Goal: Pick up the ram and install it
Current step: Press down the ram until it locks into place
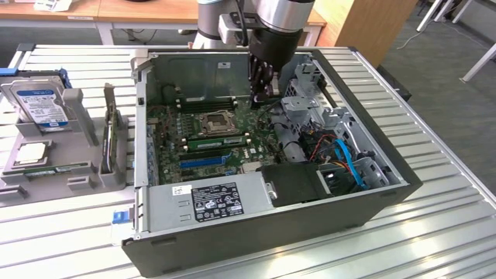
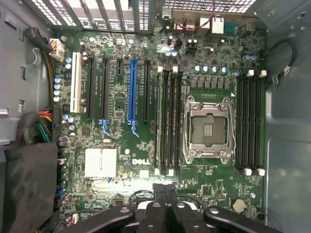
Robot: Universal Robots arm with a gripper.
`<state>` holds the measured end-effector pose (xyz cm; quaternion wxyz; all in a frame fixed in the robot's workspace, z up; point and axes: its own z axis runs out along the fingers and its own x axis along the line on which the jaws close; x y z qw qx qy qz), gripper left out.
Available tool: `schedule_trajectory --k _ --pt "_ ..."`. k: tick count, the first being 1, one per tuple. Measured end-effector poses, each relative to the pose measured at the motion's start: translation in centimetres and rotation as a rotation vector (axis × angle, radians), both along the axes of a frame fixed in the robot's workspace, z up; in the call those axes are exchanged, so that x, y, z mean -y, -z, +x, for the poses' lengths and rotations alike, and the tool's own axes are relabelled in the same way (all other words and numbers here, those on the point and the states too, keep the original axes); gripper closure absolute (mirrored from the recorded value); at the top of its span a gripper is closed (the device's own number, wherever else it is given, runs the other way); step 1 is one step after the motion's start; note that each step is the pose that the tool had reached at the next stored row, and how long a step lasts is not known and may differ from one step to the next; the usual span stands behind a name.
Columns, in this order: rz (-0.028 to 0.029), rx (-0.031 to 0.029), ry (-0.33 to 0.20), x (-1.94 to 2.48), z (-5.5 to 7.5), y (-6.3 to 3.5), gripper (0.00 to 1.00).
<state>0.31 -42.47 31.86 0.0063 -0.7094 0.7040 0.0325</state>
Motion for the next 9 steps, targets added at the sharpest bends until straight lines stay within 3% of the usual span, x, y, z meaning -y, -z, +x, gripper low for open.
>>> schedule_trajectory --k 9 --pt "0.0000 0.0000 0.000 0.00 0.00 0.73 0.90"
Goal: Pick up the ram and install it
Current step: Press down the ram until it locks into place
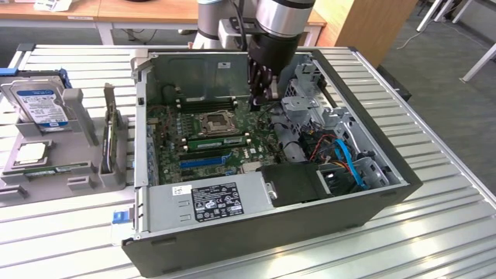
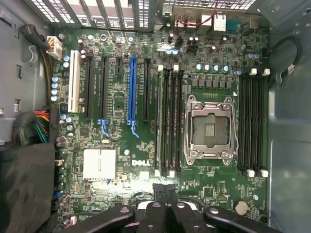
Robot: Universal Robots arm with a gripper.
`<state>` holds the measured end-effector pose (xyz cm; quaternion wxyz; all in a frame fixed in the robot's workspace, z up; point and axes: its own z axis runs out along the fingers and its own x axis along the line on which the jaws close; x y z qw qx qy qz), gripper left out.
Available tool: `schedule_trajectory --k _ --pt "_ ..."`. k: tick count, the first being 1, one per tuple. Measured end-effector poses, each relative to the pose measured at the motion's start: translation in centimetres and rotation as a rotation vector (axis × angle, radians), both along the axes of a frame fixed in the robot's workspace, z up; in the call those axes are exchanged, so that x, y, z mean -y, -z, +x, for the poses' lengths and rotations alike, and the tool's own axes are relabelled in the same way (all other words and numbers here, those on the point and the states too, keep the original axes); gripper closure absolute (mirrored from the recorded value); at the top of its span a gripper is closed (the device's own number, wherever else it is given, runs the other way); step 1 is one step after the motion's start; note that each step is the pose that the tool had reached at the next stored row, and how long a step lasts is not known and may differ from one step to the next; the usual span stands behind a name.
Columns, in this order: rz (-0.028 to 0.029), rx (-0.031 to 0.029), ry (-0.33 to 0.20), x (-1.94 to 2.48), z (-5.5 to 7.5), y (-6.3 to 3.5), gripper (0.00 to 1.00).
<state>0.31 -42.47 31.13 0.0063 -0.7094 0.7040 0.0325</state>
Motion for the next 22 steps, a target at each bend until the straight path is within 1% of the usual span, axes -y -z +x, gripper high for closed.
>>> schedule_trajectory --k 6,10,16,22 --pt "0.0000 0.0000 0.000 0.00 0.0 0.45 0.90" --pt "0.0001 0.0000 0.000 0.00 0.0 1.95 0.90" --pt "0.0001 0.0000 0.000 0.00 0.0 2.52 0.90" --pt "0.0000 0.0000 0.000 0.00 0.0 2.54 0.90"
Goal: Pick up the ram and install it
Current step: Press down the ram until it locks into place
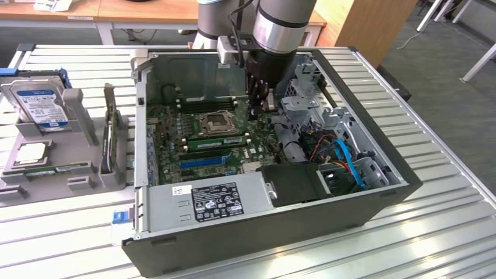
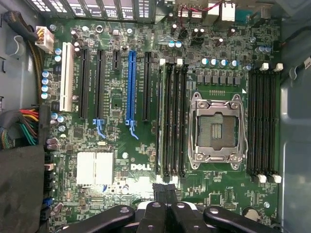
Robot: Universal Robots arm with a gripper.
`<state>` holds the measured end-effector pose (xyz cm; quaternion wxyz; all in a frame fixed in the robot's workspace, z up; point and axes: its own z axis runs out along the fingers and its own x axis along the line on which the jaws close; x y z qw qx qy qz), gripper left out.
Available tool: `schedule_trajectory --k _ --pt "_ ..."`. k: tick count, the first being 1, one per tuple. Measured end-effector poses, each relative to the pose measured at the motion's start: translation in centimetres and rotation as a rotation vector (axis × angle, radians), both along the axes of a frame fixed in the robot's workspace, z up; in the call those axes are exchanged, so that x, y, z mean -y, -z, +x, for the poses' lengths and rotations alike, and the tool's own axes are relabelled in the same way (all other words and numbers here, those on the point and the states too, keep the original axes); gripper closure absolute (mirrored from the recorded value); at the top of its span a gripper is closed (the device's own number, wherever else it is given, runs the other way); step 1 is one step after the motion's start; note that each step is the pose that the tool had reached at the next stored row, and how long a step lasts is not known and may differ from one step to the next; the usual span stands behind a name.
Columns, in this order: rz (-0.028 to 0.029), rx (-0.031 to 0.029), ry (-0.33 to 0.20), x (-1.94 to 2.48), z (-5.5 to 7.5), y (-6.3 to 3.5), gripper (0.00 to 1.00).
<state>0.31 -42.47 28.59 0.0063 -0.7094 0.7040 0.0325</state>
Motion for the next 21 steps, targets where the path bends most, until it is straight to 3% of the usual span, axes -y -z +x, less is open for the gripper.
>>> schedule_trajectory --k 21 --pt "0.0000 0.0000 0.000 0.00 0.0 2.01 0.90"
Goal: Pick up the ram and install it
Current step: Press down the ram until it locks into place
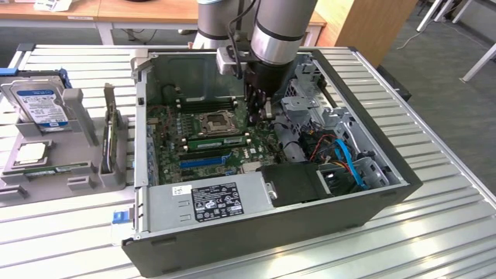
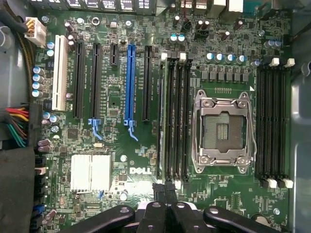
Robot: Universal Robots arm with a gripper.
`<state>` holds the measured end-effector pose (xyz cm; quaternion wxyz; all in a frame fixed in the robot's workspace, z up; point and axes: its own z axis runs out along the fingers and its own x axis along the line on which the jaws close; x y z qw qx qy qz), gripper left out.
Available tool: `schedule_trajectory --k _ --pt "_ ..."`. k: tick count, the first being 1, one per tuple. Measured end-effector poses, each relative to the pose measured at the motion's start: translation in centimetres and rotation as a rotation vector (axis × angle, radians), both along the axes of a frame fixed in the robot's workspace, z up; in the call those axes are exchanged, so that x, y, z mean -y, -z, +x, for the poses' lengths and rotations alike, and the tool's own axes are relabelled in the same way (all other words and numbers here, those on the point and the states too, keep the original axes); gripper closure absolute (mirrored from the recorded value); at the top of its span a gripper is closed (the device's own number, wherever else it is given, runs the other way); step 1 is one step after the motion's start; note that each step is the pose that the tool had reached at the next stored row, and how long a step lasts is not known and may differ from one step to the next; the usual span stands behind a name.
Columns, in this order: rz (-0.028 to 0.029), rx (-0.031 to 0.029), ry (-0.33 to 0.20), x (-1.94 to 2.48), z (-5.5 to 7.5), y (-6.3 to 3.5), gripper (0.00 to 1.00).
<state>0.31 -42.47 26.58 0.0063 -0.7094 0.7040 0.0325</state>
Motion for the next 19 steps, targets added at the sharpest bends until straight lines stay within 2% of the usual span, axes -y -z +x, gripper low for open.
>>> schedule_trajectory --k 8,19 --pt "0.0002 0.0001 0.000 0.00 0.00 0.13 0.90" --pt "0.0000 0.0001 0.000 0.00 0.00 1.00 0.90"
